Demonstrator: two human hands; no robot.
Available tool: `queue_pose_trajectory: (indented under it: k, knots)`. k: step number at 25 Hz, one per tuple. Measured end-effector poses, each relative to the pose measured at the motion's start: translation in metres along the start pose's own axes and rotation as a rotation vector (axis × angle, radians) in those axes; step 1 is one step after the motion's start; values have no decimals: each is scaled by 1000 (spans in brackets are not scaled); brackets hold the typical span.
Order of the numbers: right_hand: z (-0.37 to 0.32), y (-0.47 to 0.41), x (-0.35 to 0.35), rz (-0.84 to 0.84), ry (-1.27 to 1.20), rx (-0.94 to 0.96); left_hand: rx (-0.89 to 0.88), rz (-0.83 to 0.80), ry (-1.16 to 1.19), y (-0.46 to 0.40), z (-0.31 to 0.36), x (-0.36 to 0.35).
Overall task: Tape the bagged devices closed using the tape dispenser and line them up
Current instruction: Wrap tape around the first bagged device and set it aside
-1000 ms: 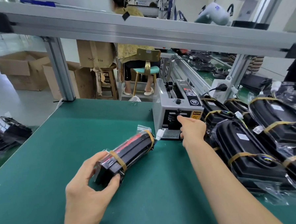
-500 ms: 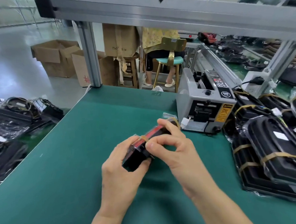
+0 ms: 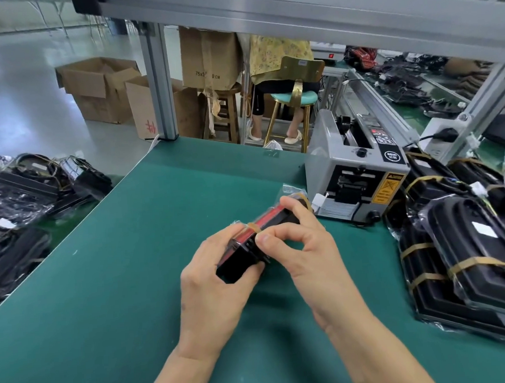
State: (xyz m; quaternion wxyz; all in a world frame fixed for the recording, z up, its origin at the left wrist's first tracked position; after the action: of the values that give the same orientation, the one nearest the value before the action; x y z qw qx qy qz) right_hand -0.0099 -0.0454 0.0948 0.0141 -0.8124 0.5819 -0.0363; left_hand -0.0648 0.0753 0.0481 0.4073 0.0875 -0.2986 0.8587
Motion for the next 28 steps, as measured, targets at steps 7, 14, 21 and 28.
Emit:
queue_pose_trajectory:
  k: [7, 14, 21, 28]
  knots:
    - [0, 2, -3, 54, 17, 6, -24, 17, -17, 0, 1, 0]
    - [-1, 6, -8, 126, 52, 72, -23, 8, -13, 0, 2, 0]
    - [1, 7, -11, 178, 59, 81, -21, 7, -2, 0, 3, -1]
    - [4, 6, -10, 155, -119, 29, -20, 10, -19, 0, 1, -1]
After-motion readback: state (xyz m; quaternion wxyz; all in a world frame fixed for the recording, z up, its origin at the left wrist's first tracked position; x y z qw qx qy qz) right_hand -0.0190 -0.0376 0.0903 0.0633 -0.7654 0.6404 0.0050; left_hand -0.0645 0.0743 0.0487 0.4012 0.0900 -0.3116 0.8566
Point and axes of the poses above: each hand's wrist, its own y-axis away from the middle knuckle, its own x-axis out of the back of the hand, z = x × y, the point moved 2 cm from there along -y, towards the middle knuckle, and after that the axes turned 14 degrees about -y, right-handed, at the moved point
